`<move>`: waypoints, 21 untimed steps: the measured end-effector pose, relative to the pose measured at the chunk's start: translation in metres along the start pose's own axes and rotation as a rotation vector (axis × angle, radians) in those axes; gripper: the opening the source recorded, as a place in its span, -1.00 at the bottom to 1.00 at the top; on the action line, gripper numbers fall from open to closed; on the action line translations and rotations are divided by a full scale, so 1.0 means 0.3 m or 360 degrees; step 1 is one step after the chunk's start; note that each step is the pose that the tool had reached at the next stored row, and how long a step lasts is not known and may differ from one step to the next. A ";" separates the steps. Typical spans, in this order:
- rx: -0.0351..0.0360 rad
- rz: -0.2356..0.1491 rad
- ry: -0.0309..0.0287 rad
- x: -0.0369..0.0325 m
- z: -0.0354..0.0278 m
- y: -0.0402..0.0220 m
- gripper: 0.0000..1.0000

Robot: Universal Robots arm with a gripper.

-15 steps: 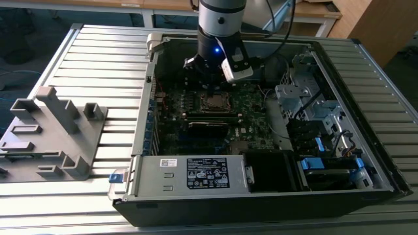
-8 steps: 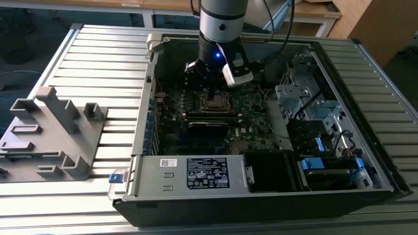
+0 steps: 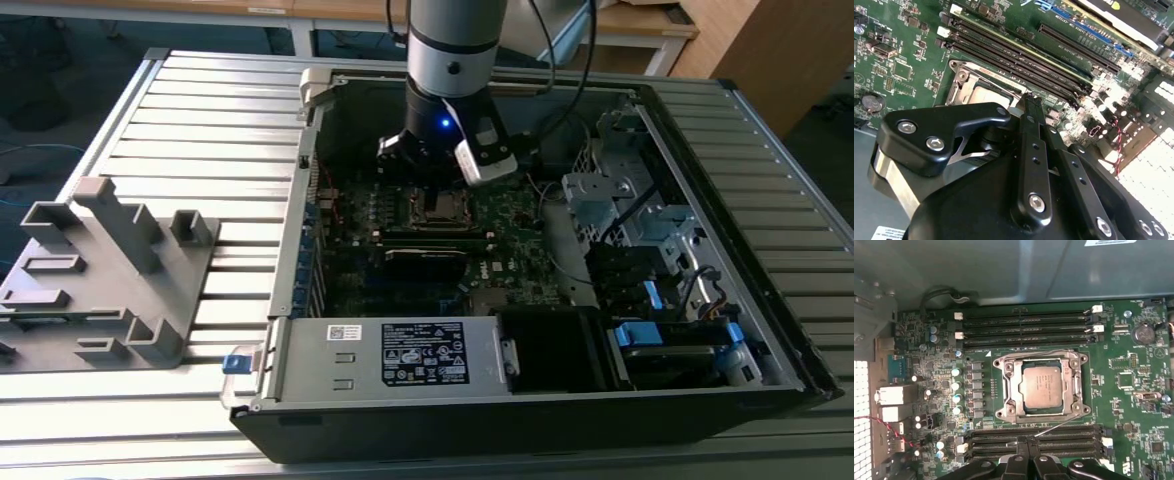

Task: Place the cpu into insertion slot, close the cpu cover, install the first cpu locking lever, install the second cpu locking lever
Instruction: 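Install the second cpu locking lever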

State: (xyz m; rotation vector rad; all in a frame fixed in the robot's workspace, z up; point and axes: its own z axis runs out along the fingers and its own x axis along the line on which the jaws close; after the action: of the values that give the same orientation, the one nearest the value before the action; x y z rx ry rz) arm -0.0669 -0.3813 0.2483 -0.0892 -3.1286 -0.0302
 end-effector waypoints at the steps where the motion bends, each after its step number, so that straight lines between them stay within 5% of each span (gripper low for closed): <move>1: 0.0000 -0.0012 0.00002 0.000 0.003 0.000 -0.80; 21: 0.0002 -0.0036 0.00007 0.014 0.028 -0.001 -0.80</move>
State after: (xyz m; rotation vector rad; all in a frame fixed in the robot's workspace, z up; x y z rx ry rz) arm -0.0712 -0.3813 0.2399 -0.0538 -3.1292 -0.0288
